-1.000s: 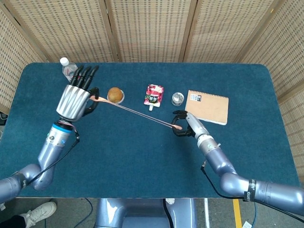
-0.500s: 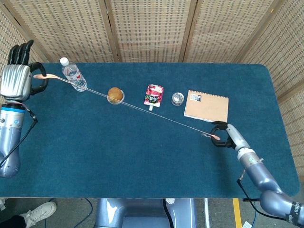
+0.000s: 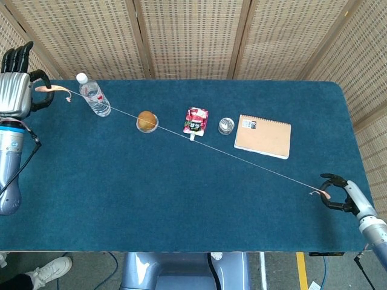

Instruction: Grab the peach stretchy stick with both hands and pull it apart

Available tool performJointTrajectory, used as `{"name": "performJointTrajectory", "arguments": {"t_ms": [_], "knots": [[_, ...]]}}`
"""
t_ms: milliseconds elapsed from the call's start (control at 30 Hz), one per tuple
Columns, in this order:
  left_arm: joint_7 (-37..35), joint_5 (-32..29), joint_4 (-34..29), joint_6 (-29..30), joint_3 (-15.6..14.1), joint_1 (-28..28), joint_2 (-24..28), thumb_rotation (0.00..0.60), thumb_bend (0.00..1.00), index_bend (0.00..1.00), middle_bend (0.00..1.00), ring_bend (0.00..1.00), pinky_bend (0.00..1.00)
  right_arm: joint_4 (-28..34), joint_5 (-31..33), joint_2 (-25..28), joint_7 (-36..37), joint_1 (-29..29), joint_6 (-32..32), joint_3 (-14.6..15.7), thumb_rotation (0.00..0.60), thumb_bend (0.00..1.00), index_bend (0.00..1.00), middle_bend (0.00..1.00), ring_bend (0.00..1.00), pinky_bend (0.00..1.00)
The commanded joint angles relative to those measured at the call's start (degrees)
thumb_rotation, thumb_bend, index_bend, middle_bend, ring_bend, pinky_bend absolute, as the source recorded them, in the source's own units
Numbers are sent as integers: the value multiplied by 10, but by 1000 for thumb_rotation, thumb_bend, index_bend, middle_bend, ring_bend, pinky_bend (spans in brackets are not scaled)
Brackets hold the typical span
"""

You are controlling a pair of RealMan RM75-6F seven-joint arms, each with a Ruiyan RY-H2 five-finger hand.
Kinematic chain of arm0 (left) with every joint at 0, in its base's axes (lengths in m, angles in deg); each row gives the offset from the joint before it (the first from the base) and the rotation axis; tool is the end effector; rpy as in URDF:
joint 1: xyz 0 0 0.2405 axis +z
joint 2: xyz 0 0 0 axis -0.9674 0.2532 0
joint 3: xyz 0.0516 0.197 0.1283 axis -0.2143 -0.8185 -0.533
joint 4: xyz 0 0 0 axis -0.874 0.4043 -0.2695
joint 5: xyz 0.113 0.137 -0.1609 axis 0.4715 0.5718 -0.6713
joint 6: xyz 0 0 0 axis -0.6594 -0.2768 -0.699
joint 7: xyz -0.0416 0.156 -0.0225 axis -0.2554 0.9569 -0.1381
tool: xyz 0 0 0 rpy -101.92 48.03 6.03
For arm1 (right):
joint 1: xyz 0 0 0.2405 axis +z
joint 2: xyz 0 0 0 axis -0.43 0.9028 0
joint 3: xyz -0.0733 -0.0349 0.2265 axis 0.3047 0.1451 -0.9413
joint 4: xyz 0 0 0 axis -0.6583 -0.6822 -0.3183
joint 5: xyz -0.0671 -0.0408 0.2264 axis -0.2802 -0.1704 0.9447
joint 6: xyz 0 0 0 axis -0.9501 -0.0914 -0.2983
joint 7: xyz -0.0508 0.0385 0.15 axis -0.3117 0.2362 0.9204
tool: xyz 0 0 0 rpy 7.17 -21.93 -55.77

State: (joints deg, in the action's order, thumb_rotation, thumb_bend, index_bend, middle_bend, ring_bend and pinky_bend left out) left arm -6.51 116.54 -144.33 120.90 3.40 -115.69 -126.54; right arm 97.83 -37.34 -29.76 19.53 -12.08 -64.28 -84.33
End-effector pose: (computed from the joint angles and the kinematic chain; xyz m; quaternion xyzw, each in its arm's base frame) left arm -0.2067 0.4687 0.2072 -0.5682 -0.2657 -0.4777 0.6151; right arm -0.3346 -0.2715 0.1397 0.3911 -0.7399 0.3940 0.3799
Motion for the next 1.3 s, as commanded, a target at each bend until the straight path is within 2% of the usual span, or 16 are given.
{"name": "performJointTrajectory", "arguments": {"t_ms": [33,267,667,800,1000,1300], "knots": [[-1,2,-9,5,0,1,3,600,546,790,0,0,0,-31,-66,24,75,-25,-33,24,600,633,686,257,0,35],[2,-13,-9,5,4,6,12,600,547,791,0,0,0,-63,-111,39,143,-32,-67,54,600,632,687,258,0,35],[8,-52,18,-27,15,-3,21,600,547,791,0,0,0,-166,-151,43,279,-76,-147,124,600,633,687,258,0,35],[14,-85,34,-61,33,-25,22,600,547,791,0,0,0,-196,-163,41,312,-95,-175,149,600,634,688,259,0,35],[38,-114,48,-98,49,-63,18,600,553,798,0,0,0,-219,-168,34,338,-103,-194,170,600,635,691,259,0,35],[84,-164,122,-160,66,-144,-24,600,563,805,0,0,0,-199,-158,43,325,-97,-182,193,600,635,694,261,0,35]]}}
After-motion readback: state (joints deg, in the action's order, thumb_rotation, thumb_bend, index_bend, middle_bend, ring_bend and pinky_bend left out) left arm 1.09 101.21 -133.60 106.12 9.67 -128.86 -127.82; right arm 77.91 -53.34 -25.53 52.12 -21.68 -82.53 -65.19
